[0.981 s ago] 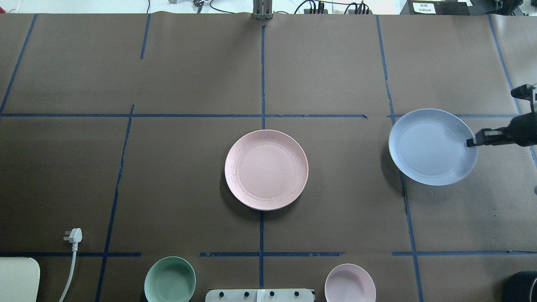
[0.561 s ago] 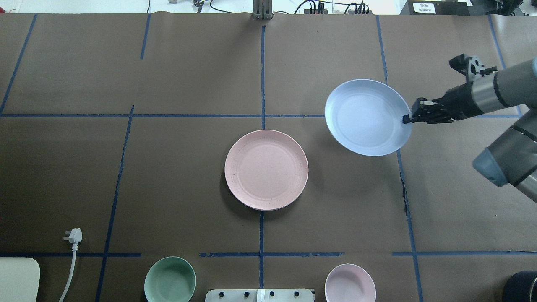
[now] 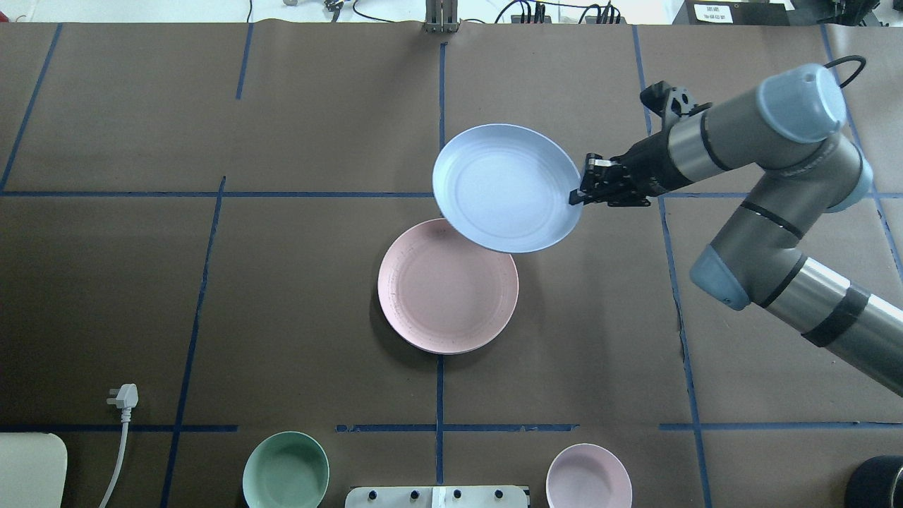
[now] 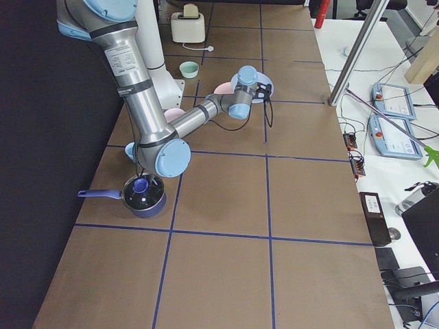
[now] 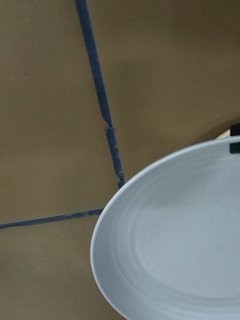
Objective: Stack three plates with pink and blue
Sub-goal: 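Lift the light blue plate with the right gripper over the pink plate, then lower the light blue plate onto the pink plate and open the right gripper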
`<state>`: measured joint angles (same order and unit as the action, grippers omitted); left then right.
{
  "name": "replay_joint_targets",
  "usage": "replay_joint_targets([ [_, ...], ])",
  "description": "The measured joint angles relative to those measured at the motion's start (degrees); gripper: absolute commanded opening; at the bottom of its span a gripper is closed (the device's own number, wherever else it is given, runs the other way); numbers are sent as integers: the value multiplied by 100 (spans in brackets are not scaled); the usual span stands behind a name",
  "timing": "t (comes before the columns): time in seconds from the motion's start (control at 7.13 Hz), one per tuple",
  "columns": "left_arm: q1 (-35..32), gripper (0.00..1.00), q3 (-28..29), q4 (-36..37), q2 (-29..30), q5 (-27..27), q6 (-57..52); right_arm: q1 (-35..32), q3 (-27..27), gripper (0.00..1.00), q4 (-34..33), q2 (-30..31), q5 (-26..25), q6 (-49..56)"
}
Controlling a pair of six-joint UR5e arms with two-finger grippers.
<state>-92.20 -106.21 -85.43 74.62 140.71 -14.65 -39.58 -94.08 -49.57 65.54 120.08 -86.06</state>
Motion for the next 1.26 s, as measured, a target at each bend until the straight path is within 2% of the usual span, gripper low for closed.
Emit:
replay_joint_targets([
  [0.28, 0, 100, 26, 0, 28, 0, 42, 655, -122, 3, -264, -21, -749, -15],
  [0.42, 0, 100, 39, 0, 32, 0, 47, 830, -132, 99, -287, -12, -951, -14],
  [0.7, 6, 100, 57, 0, 44, 0, 52, 958, -166, 100, -321, 22, -1052, -6],
  [0.84, 7, 100, 59, 0, 48, 0, 56, 904, -245, 100, -437, 43, -925, 11],
  [1.26, 9, 100, 57, 0, 58, 0, 68, 251, -560, 100, -1161, 93, -164, 262],
])
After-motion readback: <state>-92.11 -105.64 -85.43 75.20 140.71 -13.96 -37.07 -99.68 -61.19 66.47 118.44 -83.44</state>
